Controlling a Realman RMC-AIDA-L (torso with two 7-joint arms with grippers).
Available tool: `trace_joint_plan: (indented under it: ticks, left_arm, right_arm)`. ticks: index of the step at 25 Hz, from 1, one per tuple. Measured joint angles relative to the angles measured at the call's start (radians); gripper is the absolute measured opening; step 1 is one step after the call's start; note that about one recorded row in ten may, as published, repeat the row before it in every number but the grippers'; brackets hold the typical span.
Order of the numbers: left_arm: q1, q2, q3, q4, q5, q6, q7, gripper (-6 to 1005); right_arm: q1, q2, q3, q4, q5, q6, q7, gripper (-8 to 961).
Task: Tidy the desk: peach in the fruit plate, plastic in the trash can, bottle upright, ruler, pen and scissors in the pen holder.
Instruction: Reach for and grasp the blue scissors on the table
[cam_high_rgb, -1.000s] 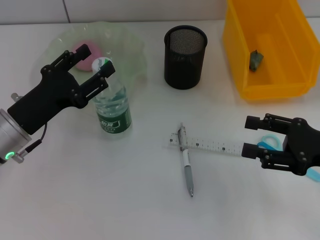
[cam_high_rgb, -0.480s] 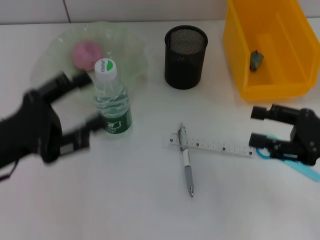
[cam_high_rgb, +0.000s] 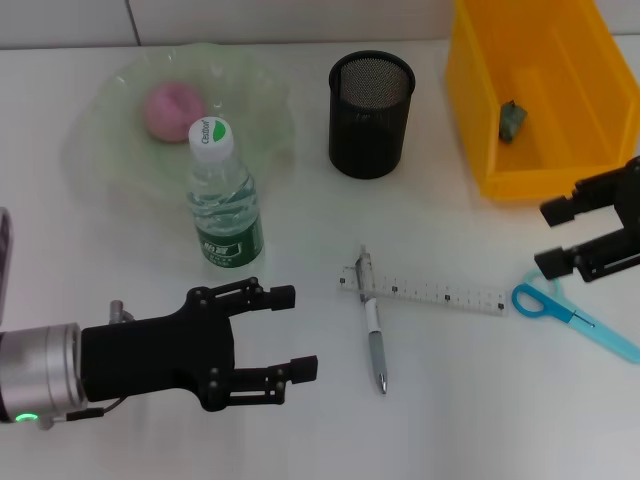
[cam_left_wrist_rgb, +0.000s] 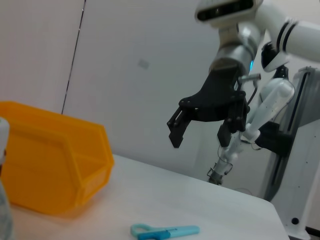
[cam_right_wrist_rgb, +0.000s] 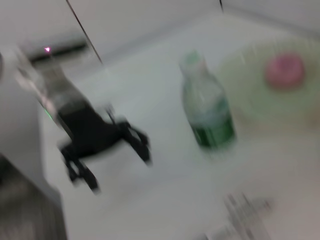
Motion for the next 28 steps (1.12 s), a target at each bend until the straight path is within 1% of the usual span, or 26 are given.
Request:
trace_joint_plan:
  ticks: [1,2,3,4,5,7,8,9,12,13,16,19,23,28]
  left_arm:
    - [-0.006,-0.001,0.001,-0.008,0.002,-0.003,-0.001,832]
    - [-0.021,-0.001,0.001,-0.023,0.004,-0.007,-0.004,832]
    - [-0.021,-0.001,0.001,-0.023,0.004,-0.007,-0.004,832]
    - [-0.021,-0.001,0.001,-0.023,0.004,-0.007,-0.004,832]
    - [-0.034,-0.002,0.001,-0.042,0.004,-0.007,-0.008,832]
    - [-0.037,-0.002,0.001,-0.044,0.001,-0.006,-0.016,832]
    - [-0.037,-0.002,0.001,-0.044,0.001,-0.006,-0.016,832]
    - [-0.039,-0.002,0.001,-0.043,0.000,-0.005,-0.026,832]
    - [-0.041,-0.001,-0.002,-0.043,-0.001,-0.006,-0.033,832]
    - [-0.041,-0.001,-0.002,-0.043,-0.001,-0.006,-0.033,832]
    - [-0.051,-0.001,0.000,-0.046,0.003,-0.015,-0.047,832]
    - [-0.057,-0.002,0.000,-0.047,0.004,-0.026,-0.050,832]
    - [-0.071,-0.004,0.009,-0.048,0.006,-0.039,-0.059,832]
    - [-0.071,-0.004,0.009,-0.049,0.007,-0.053,-0.060,832]
  right_arm:
    - [0.006,0.004,-0.034,-0.050,-0.041,-0.002,0.040,748]
    - [0.013,0.013,-0.086,-0.125,-0.100,-0.002,0.087,748]
    - [0.016,0.024,-0.126,-0.178,-0.142,-0.003,0.115,748]
    - [0.019,0.040,-0.162,-0.227,-0.191,0.001,0.141,748]
    - [0.027,0.066,-0.207,-0.279,-0.263,0.007,0.177,748]
    - [0.037,0.087,-0.252,-0.305,-0.333,0.014,0.214,748]
    - [0.042,0.095,-0.282,-0.310,-0.365,0.020,0.238,748]
    - [0.042,0.097,-0.321,-0.310,-0.396,0.033,0.266,748]
    - [0.024,0.097,-0.484,-0.303,-0.501,0.120,0.401,748]
    - [0.024,0.097,-0.484,-0.303,-0.501,0.120,0.401,748]
    - [0.013,0.098,-0.544,-0.276,-0.559,0.175,0.472,748]
    - [0.011,0.098,-0.567,-0.228,-0.568,0.216,0.510,748]
    - [0.014,0.096,-0.570,-0.146,-0.565,0.266,0.520,748]
    - [-0.004,0.098,-0.573,-0.119,-0.564,0.292,0.514,748]
